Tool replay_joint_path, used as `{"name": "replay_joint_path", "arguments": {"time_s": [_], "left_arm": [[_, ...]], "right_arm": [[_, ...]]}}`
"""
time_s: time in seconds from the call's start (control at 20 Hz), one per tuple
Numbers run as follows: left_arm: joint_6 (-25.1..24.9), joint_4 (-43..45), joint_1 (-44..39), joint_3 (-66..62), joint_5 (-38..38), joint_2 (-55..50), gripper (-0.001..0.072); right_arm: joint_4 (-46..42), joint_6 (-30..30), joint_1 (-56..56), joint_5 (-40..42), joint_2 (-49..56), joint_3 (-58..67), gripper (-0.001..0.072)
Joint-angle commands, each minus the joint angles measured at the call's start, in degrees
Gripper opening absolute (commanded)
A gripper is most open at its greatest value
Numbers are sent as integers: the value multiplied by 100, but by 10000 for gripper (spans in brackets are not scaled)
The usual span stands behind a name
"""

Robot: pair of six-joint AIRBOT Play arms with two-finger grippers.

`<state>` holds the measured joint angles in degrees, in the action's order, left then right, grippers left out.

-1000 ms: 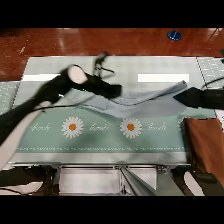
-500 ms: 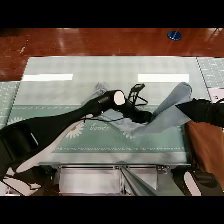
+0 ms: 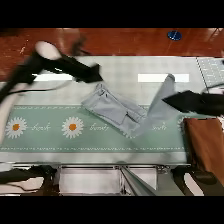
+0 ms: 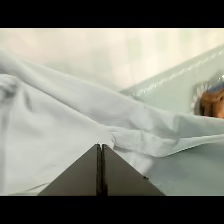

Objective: Fold the shirts.

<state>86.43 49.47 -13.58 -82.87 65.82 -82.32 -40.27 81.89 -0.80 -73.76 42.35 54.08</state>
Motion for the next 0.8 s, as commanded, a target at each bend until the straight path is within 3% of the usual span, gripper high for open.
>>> {"name": "replay_joint_path", "arguments": {"time_s": [0.0,0.25,0.45,0.5,0.55,0.6,0.75], "left_arm": [[-350,181,1060,363,9,1572,23],[-627,262,1172,1777,-33,3679,23],[-627,376,1185,2761,-393,4409,24],[-627,372,1182,2892,-529,4398,24],[-627,367,1176,3018,-669,4339,24],[-627,367,1178,3106,-743,4256,24],[-632,376,1187,3145,-737,3884,24]], "right_arm": [[496,-396,1095,909,1429,570,16],[855,-442,2304,1672,4277,2496,16],[1117,-341,2844,1751,5816,3477,17],[1126,-345,2929,1834,6035,3578,77],[1128,-350,2981,1917,6186,3609,359],[1073,-376,2964,1937,6260,3606,416],[1016,-192,2402,1338,6002,3606,414]]}}
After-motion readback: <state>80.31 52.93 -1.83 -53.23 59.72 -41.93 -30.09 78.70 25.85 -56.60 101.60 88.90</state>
